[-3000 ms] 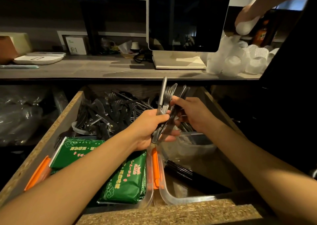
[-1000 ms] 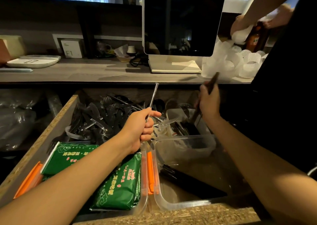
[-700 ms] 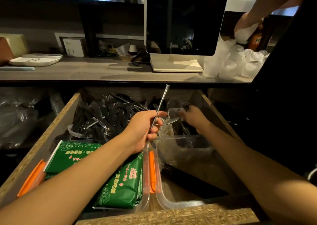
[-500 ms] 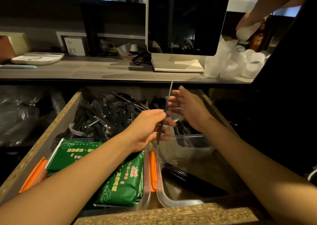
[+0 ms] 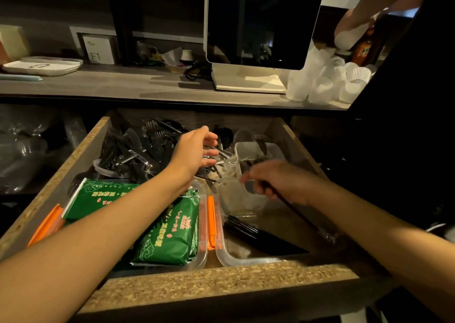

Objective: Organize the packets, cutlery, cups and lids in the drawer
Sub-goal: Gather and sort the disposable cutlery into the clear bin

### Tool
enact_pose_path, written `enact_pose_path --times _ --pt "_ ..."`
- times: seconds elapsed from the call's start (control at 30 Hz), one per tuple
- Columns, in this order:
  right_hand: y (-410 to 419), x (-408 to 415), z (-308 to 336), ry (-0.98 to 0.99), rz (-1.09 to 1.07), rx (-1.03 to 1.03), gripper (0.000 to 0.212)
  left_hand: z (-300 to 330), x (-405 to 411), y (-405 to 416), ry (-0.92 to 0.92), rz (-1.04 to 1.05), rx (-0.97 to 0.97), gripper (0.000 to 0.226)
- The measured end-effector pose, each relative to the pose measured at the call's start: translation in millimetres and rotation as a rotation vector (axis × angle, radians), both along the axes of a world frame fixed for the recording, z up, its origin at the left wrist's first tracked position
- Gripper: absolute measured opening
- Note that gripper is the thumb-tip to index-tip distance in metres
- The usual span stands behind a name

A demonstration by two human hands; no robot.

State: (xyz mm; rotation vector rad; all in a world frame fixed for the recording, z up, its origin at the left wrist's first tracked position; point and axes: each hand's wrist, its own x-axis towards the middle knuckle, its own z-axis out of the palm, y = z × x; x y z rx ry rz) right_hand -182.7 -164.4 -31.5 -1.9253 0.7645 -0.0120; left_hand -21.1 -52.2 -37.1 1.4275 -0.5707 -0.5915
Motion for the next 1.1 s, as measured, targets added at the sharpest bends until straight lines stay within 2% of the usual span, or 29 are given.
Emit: enact_pose_path --times 0.07,0.17,0.27,0.33,0.47,0.57,0.63,0.73,0.8,0.97,1.07,1.1 --pt "0.3 -10.4 -17.0 0.104 0.100 0.050 0.025 -2.5 -0.5 0.3 -0.028 -0.019 0.044 0.034" --pt "-3.0 -10.5 -32.0 0.222 0.136 0.154 0.020 -4.6 -2.5 1.8 -0.101 -0.079 0.118 0.035" --pt "-4.7 -1.6 -34.4 0.248 0.135 0.100 0.015 -4.4 -4.1 5.3 -0.284 -0.113 0.214 0.035" --pt "-6.9 4.9 -27.2 0.144 0.089 -0.042 0.011 -3.9 -3.3 7.8 -0.425 -0.104 0.263 0.040" --pt "-27.1 20.6 -5.4 -0.273 -0.221 -0.003 0.014 -2.9 -2.1 9.3 -0.621 -0.106 0.343 0.052" --pt "-65.8 40.0 0.3 -0.343 -0.348 -0.101 0.015 -7.7 4.5 7.4 -0.699 -0.153 0.424 0.055" --pt "-94.5 56.0 -7.4 -0.248 -0.380 -0.114 0.015 -13.1 9.6 7.0 -0.730 -0.209 0.490 0.057" --pt "-120.6 71.0 -29.8 0.060 -0.252 -0.173 0.027 -20.7 14.6 6.9 -0.820 -0.306 0.556 0.053" --pt "-125.9 75.8 -45.1 0.152 -0.215 -0.153 0.034 -24.3 16.3 6.4 -0.865 -0.331 0.572 0.051" --pt "-130.7 76.3 -63.9 0.210 -0.249 -0.180 0.035 -34.1 18.9 5.8 -0.868 -0.302 0.544 0.056" --pt "-135.7 72.9 -65.3 0.121 -0.255 -0.224 0.011 -36.5 21.0 6.2 -0.814 -0.289 0.511 0.071" --pt "-136.3 71.1 -64.0 0.077 -0.250 -0.224 0.010 -36.5 21.6 6.5 -0.808 -0.289 0.502 0.075"
